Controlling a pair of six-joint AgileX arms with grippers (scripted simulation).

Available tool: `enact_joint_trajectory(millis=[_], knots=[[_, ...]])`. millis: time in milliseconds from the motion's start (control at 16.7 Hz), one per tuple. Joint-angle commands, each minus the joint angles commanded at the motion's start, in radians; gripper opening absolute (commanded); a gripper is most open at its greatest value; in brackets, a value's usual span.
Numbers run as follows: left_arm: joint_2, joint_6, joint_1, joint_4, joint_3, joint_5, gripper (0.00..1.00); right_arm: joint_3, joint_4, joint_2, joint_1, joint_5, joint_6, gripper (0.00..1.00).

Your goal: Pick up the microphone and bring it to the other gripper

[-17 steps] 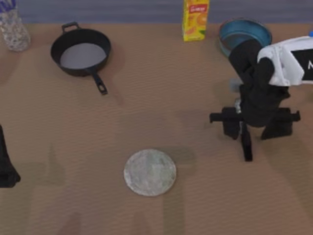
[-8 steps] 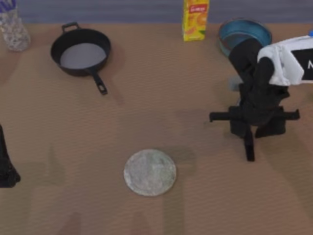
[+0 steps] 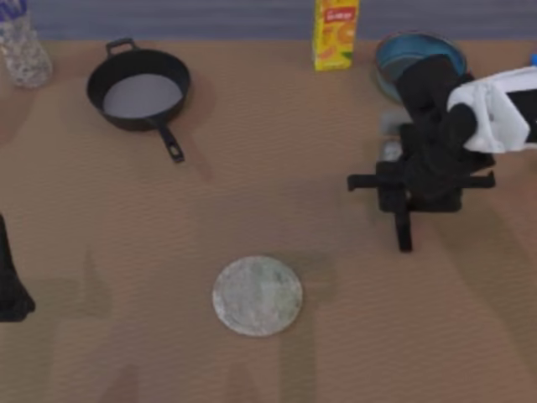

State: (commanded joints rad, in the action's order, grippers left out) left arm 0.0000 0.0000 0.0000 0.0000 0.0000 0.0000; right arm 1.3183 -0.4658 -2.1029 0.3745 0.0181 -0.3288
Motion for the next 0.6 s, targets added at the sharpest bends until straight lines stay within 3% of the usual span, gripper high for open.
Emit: enact_joint_trajectory(millis=[600], knots=[[0.0,0.0,0.0,0.0,0.0,0.0,1.0,-0.256,0.893,0.176,-0.007,0.254,0.196,0.0]])
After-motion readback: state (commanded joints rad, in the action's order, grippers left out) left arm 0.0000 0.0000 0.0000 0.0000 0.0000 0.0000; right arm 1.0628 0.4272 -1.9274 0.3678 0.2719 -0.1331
